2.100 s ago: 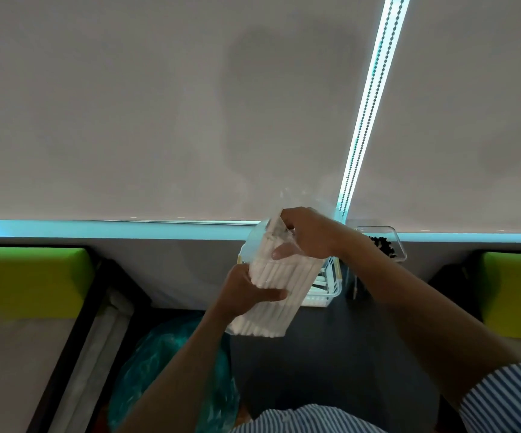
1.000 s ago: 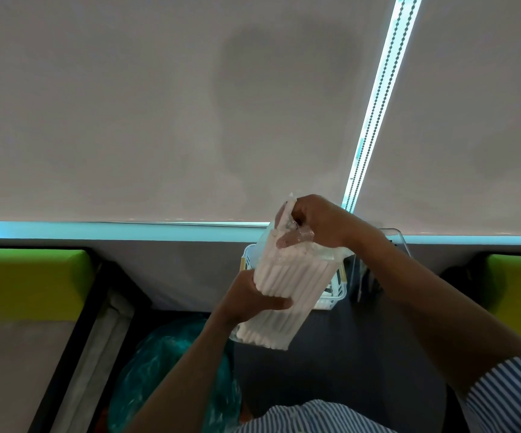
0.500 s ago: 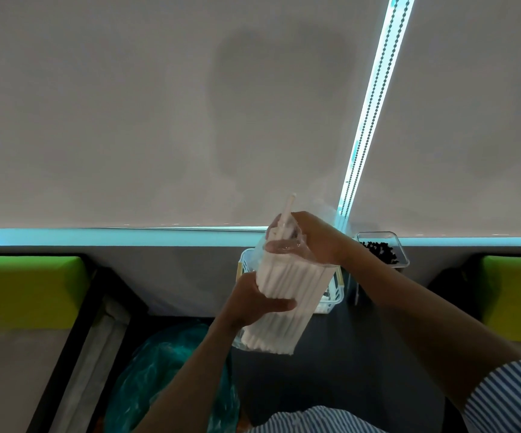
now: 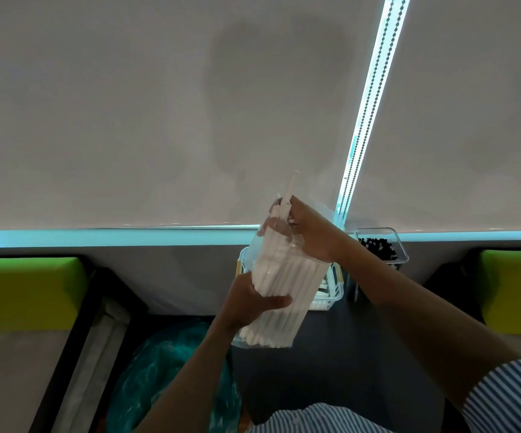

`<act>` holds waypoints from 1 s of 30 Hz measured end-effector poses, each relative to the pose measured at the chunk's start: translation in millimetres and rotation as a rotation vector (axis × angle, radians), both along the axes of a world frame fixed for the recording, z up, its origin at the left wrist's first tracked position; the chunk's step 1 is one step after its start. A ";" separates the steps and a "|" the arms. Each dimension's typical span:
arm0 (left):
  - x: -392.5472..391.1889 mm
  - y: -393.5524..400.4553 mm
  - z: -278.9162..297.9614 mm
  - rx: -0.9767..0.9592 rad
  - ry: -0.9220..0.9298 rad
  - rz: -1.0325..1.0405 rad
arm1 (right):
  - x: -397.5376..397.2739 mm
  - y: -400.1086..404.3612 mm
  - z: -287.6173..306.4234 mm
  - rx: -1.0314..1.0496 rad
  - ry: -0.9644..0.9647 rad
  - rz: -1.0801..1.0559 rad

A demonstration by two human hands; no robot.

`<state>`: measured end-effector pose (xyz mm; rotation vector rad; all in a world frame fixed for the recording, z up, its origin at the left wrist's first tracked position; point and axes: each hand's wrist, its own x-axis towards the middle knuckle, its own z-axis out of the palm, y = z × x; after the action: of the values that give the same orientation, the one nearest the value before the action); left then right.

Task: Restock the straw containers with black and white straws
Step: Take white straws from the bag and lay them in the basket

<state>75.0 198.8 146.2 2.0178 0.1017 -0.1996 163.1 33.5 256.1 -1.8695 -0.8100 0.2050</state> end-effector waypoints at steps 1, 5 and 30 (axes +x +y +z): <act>-0.6 0.5 -0.5 -0.003 -0.002 0.003 | 0.9 -0.1 -1.3 0.019 -0.001 0.000; -4.1 3.0 -5.3 -0.002 0.003 0.019 | 0.2 3.1 8.7 0.241 0.238 -0.136; -21.7 33.3 -25.3 0.035 0.007 0.042 | -6.8 20.1 14.0 0.621 0.438 -0.330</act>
<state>53.3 232.0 120.8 2.0478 0.1532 -0.1792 156.3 53.6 270.1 -1.2731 -0.2129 0.1263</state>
